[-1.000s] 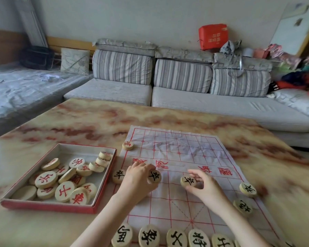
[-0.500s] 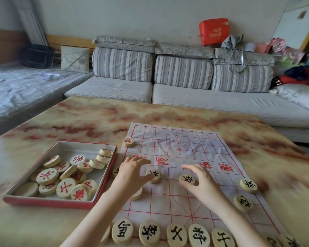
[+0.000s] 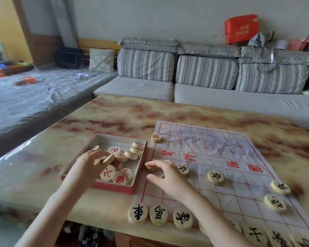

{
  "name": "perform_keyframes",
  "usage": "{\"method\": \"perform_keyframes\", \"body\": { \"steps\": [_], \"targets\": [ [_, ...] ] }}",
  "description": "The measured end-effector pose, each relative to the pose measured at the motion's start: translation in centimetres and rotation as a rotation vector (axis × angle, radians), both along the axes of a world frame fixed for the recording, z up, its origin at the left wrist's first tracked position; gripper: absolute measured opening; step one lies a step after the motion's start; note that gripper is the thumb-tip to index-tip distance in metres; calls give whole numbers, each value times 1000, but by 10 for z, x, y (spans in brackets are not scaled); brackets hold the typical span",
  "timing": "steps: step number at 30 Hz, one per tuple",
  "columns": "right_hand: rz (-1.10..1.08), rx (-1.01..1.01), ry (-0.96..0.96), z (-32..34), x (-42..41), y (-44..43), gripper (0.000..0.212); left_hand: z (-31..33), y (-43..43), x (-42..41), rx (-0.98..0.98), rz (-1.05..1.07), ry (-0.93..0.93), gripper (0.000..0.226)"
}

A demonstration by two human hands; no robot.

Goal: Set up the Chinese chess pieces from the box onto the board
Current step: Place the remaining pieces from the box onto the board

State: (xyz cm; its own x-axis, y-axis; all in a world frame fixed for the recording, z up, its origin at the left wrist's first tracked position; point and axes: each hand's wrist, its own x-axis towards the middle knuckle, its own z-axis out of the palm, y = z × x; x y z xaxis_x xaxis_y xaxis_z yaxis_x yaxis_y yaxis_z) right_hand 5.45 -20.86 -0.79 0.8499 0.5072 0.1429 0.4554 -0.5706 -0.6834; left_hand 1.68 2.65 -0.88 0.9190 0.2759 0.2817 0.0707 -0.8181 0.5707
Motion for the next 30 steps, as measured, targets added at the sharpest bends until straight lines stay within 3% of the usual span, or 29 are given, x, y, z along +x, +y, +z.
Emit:
{"method": "perform_keyframes", "body": {
  "steps": [6,9,23,27,30],
  "targets": [
    [58,-20,13,-1,-3,39,33,-5,45,-25,40,165,124,23],
    [42,-21,14,-5,-1,46,32,-11,52,-24,140,217,145,14],
    [19,6,29,-14,-1,40,29,1,41,14,589,310,420,23],
    [11,7,31,-16,-4,39,28,1,43,10,602,260,397,26],
    [13,13,27,-15,-5,39,27,0,49,6,498,229,318,30]
  ]
}}
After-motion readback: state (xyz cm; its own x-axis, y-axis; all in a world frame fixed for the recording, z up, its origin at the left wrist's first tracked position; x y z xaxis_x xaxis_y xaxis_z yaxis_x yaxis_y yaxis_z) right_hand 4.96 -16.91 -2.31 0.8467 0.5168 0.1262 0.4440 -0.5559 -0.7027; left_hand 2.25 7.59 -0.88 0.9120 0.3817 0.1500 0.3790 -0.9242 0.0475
